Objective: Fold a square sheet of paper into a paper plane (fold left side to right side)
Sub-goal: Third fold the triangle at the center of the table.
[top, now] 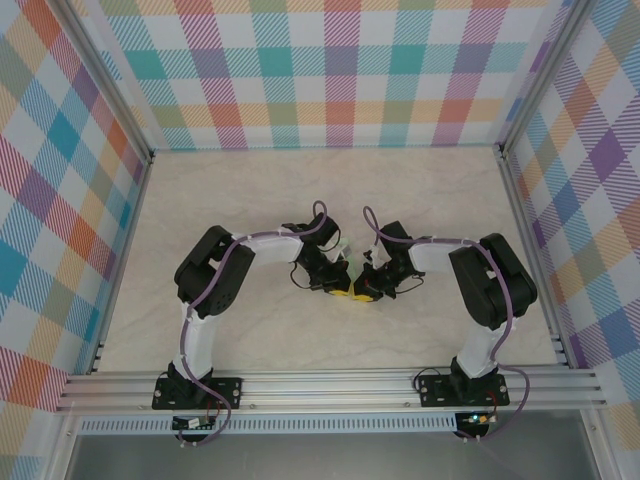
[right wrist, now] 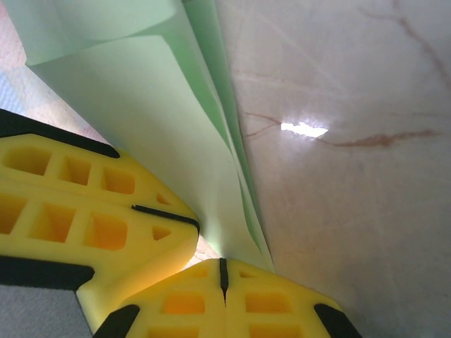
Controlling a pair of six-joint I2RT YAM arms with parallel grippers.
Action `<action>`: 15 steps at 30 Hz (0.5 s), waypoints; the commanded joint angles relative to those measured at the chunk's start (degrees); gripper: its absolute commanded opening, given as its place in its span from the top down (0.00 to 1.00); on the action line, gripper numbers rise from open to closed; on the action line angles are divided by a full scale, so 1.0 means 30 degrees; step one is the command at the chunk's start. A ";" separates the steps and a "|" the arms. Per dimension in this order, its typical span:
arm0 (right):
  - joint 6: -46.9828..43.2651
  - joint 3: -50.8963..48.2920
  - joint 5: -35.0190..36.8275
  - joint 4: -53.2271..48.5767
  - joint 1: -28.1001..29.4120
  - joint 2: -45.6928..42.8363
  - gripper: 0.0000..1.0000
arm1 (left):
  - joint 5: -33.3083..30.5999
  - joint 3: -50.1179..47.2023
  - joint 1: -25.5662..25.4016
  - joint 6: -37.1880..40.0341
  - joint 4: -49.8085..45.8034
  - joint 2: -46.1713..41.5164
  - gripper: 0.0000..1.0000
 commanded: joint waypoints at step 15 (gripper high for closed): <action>-0.0177 -0.0928 0.3299 -0.1965 0.0057 0.0965 1.00 | -0.2133 0.0372 0.5320 0.3367 -0.2739 0.1079 0.97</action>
